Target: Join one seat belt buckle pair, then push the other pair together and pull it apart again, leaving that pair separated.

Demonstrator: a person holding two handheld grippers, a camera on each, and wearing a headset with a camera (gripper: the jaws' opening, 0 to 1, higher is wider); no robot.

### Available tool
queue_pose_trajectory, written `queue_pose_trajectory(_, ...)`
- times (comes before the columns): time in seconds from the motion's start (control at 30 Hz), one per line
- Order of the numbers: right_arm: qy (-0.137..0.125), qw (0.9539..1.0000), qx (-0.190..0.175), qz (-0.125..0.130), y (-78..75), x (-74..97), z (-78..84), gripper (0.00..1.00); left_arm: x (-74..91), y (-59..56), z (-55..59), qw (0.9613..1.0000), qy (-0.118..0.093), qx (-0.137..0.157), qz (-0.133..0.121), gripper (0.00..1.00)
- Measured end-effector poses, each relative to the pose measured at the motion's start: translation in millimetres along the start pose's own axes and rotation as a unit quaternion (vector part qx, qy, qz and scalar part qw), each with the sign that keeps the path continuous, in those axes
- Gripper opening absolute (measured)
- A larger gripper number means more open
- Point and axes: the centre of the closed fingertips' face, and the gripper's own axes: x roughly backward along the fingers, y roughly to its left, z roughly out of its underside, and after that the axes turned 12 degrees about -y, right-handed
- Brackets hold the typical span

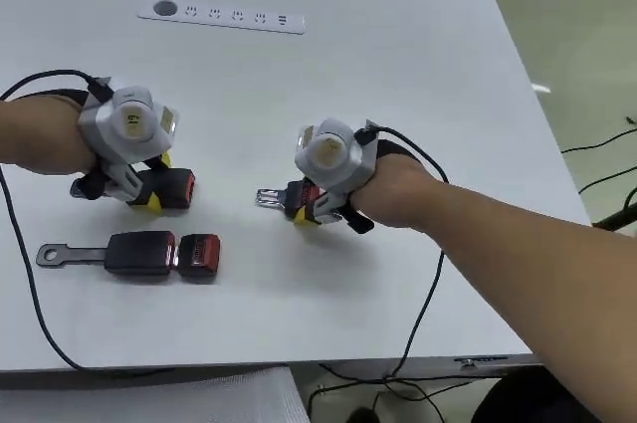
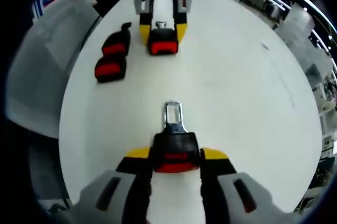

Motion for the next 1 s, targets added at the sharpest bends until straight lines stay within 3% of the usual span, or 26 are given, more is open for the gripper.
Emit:
queue_pose_trajectory(0.23, 0.007, 0.9994, 0.006, 0.035, -1.1, 2.9, 2.5, 0.37, 3.1, -0.8, 0.7, 0.9992, -0.009, 0.027, -0.029, 0.34)
queue_pose_trajectory(0.47, 0.011, 0.9956, 0.007, 0.093, -12.3, 9.2, 4.1, 0.54, 6.5, -1.7, -0.7, 0.9982, -0.020, 0.014, -0.054, 0.34)
queue_pose_trajectory(0.53, 0.002, 0.9953, 0.000, 0.097, -10.5, 11.8, 3.1, 0.56, 8.3, -1.2, 1.4, 0.9983, -0.015, 0.004, -0.057, 0.35)
queue_pose_trajectory(0.6, -0.011, 0.9935, -0.012, 0.113, -9.2, 18.1, 2.4, 0.56, 10.4, 0.2, 1.9, 0.9965, -0.023, 0.029, -0.074, 0.37)
queue_pose_trajectory(0.63, -0.019, 0.9926, -0.015, 0.119, -8.8, 20.6, 1.8, 0.57, 13.0, 2.6, -1.5, 0.9942, -0.045, 0.042, -0.089, 0.41)
queue_pose_trajectory(0.7, -0.046, 0.9899, -0.052, 0.123, -1.9, 23.6, -1.2, 0.59, 23.0, 7.2, 1.4, 0.9883, -0.058, 0.073, -0.121, 0.44)
queue_pose_trajectory(0.73, -0.055, 0.9887, -0.061, 0.125, -0.1, 25.1, -2.5, 0.59, 27.5, 7.7, 2.0, 0.9869, -0.062, 0.071, -0.130, 0.45)
queue_pose_trajectory(0.83, -0.089, 0.9840, -0.082, 0.131, 10.6, 32.8, -8.5, 0.61, 43.4, -3.7, 4.6, 0.9846, -0.073, 0.068, -0.143, 0.47)
queue_pose_trajectory(1.0, -0.113, 0.9808, -0.096, 0.126, 31.4, 40.8, -13.4, 0.63, 71.3, -28.4, 10.5, 0.9768, -0.099, 0.077, -0.173, 0.53)
